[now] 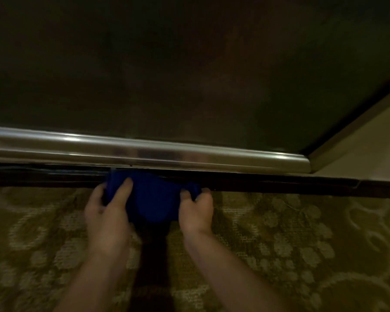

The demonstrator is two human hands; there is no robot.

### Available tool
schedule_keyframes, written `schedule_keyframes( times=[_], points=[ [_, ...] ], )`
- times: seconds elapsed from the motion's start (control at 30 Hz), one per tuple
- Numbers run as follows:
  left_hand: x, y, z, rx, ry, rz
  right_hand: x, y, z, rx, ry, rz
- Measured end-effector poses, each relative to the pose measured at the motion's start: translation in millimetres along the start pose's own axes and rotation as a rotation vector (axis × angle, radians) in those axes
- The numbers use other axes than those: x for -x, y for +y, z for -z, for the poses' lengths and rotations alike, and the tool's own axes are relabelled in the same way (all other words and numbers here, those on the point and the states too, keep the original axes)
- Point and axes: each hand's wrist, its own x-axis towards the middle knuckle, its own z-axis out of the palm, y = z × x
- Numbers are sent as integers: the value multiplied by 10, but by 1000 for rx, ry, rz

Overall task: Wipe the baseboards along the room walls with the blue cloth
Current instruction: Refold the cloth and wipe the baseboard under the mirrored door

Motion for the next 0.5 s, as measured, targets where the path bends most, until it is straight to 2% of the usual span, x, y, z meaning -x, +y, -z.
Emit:
schedule_keyframes(
  times=[0.07, 0.13, 0.2, 0.27, 0.33, 0.43, 0.5],
  points=[
    [-7, 10, -108, -2, 18, -65, 24, 20, 19, -83, -71, -34],
    [-52, -7, -213, 2, 78, -103, 73, 66, -21, -217, -120, -147],
    [-87, -69, -306, -32, 133, -154, 69, 124, -9, -382, -80, -249],
    [-109, -131, -369, -69, 194, -195, 47, 158, 53, -471, -16, -262],
    [-86, -169, -408, -122, 183, -222, 57, 140, 116, -506, 26, -217],
    [-34, -138, -308, -199, 58, -178, 122, 98, 103, -475, 86, -246],
    [-74, -26, -165, -182, 59, -140, 249, 105, 1, -448, 17, -250]
  ],
)
